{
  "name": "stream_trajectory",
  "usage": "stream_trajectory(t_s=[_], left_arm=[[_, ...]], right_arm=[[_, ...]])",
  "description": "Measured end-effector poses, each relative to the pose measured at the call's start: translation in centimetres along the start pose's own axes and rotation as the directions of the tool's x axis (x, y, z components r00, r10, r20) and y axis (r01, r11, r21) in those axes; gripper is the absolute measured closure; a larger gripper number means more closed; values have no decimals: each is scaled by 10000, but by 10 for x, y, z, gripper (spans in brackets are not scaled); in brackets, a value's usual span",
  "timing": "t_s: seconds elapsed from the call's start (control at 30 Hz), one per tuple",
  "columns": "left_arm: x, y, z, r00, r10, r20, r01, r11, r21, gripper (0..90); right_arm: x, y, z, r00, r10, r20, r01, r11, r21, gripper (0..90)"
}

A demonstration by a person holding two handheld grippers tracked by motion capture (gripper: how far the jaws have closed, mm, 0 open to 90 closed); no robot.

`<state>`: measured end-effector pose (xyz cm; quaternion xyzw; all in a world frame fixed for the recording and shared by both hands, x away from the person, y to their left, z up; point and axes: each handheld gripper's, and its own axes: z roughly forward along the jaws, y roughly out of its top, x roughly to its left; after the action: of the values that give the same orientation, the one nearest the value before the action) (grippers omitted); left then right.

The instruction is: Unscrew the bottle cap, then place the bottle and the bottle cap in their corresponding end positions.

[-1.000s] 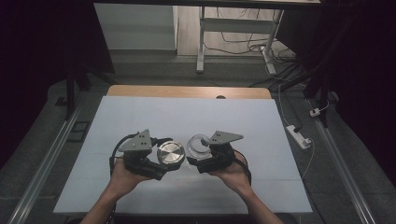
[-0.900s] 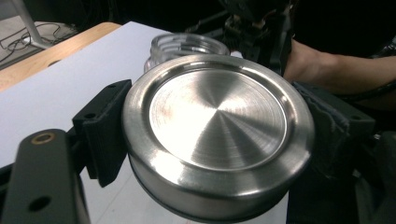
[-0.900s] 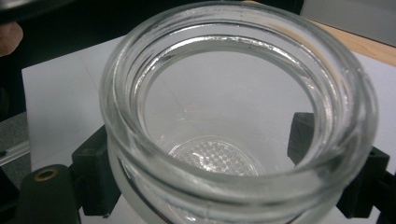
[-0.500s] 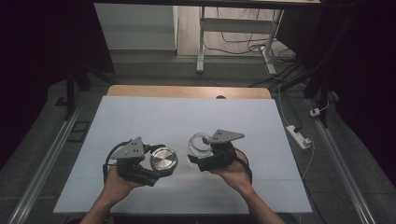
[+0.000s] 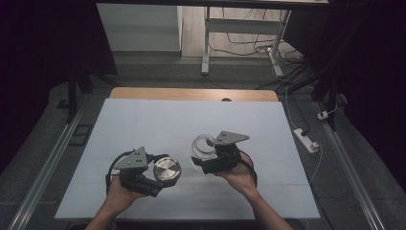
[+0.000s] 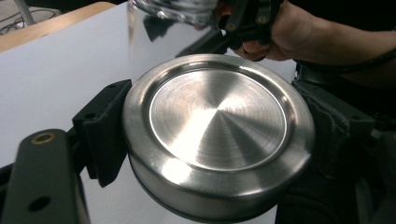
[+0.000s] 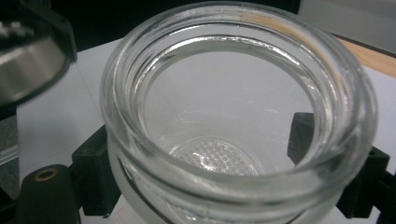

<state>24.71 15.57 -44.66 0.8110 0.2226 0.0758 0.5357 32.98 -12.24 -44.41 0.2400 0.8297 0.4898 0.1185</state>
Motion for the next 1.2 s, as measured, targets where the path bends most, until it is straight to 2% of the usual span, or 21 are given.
stream_trajectory(t_s=[0.43,0.7,0.8,1.2], left_arm=[[-2,-7,22,9992,120,370,-126,9998,156,189],[-3,-7,36,9979,358,543,-374,9989,279,189],[-1,-9,46,9969,503,605,-537,9970,560,189],[9,-17,71,9941,652,872,-729,9933,891,189]], right_arm=[[-11,12,13,10000,65,44,-65,9999,-93,148],[-19,15,24,9999,115,126,-114,9999,-54,148],[-23,16,28,9997,131,193,-130,9999,-27,148],[-33,15,45,9994,78,346,-84,9998,160,148]])
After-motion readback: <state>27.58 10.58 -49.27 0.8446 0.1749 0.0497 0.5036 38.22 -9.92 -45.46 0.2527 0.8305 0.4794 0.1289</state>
